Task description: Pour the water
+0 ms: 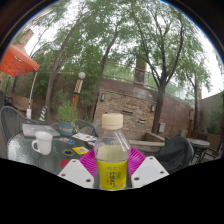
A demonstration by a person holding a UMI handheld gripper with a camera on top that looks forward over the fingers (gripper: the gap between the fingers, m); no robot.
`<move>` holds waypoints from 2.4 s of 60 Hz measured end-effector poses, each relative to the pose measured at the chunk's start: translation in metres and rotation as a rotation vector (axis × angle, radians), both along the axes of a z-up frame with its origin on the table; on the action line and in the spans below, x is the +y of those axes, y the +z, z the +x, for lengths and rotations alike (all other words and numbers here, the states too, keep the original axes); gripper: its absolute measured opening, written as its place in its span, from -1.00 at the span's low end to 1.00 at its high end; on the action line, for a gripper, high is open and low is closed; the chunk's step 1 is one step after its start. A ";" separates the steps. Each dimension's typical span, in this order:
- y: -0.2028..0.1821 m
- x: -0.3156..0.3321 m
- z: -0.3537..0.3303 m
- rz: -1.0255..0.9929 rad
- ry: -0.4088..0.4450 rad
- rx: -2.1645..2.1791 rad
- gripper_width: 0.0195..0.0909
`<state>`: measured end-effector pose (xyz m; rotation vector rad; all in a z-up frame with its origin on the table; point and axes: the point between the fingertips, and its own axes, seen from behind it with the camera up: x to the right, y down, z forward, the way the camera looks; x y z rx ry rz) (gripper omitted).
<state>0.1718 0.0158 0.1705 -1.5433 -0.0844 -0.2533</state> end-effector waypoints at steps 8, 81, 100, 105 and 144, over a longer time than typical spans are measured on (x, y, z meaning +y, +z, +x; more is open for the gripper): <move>0.095 0.042 -0.038 0.051 -0.042 -0.289 -0.50; 0.002 0.144 -0.162 -0.122 0.332 0.320 -0.50; -0.076 0.171 -0.160 -0.198 0.356 0.181 -0.45; -0.097 0.171 -0.153 -0.248 0.341 0.158 -0.45; -0.080 0.031 -0.114 -0.321 0.312 0.119 0.77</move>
